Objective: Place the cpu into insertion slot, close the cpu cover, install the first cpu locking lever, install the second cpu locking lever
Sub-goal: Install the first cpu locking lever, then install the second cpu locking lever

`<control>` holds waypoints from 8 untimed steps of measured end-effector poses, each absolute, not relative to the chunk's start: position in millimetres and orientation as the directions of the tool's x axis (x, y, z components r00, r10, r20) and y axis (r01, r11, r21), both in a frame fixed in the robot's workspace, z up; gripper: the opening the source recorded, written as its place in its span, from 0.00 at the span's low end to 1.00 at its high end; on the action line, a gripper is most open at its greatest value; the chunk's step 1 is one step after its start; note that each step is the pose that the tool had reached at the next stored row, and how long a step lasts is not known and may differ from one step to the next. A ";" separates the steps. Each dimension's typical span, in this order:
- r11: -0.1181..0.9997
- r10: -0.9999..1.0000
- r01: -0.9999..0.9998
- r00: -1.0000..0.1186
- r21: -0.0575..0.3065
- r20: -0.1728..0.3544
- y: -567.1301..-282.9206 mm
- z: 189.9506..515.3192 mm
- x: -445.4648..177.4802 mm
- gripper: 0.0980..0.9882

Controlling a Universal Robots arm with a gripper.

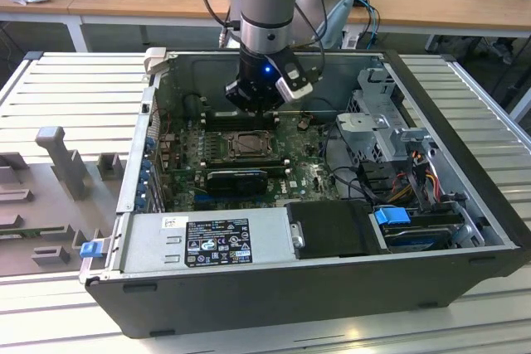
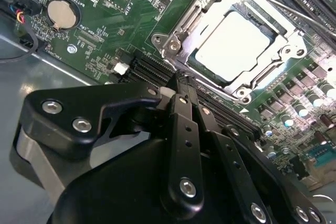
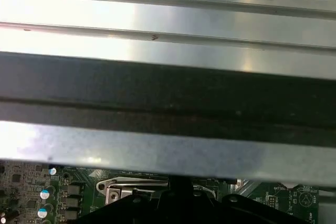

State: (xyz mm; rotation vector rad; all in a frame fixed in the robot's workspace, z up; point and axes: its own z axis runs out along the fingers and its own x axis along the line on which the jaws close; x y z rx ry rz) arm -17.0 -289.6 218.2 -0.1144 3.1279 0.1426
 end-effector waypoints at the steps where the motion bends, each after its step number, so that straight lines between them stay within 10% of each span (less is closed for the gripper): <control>1: 0.993 -0.073 -0.073 -0.997 0.091 -0.012 -290.5 218.2 -17.0 0.01; 8: 0.993 -0.072 -0.073 -0.997 0.091 -0.012 -295.0 233.4 -17.0 0.01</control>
